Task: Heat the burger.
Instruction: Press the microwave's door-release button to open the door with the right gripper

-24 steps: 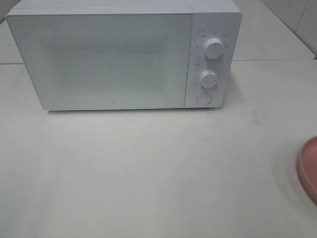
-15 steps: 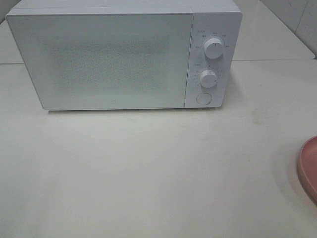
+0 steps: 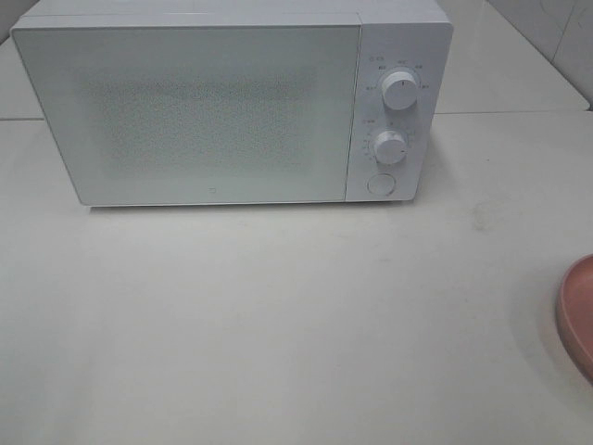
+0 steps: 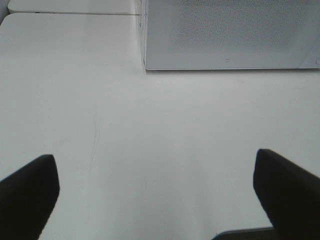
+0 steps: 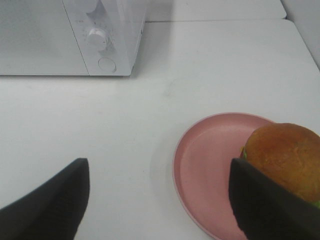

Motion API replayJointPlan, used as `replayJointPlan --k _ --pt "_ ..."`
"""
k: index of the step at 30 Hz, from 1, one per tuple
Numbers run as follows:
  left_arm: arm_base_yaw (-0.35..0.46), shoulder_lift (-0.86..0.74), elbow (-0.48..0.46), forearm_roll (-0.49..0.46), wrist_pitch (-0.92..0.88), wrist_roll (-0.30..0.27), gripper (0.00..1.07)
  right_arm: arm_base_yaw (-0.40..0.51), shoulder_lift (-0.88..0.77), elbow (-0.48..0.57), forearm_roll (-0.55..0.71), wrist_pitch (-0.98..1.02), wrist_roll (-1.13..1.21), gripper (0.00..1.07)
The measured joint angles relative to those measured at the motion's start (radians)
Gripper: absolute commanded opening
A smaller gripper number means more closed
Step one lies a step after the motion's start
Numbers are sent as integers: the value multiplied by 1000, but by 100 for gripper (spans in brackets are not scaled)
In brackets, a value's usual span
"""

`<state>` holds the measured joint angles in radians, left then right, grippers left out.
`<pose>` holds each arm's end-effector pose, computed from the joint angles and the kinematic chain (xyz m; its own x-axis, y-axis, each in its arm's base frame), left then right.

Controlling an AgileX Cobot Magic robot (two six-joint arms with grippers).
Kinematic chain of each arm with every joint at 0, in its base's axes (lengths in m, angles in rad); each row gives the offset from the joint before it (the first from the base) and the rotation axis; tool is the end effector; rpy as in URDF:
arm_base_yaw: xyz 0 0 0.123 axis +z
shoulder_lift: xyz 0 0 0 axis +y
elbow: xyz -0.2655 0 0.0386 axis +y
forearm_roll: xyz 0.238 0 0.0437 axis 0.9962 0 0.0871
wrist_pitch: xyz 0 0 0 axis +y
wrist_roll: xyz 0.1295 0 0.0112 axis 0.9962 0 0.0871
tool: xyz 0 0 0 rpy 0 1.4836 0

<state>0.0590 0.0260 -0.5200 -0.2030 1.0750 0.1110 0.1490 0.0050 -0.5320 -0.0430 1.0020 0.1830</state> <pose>0.0388 -0.0208 0.2601 -0.4641 -0.0142 -0.8857 0.1048 0.9920 -0.0708 0.0389 0.0011 0.2712 -0.3872 0.1027 -0.9163 -0.0543 0.9895 0.1339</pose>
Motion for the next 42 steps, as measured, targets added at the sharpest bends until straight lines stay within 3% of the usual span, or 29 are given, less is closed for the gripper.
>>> replayJointPlan --k 23,42 --pt "0 0 0 0 0 0 98 0 400 -28 2 -270 -18 75" --pt "0 0 0 0 0 0 98 0 717 48 2 -639 -19 75"
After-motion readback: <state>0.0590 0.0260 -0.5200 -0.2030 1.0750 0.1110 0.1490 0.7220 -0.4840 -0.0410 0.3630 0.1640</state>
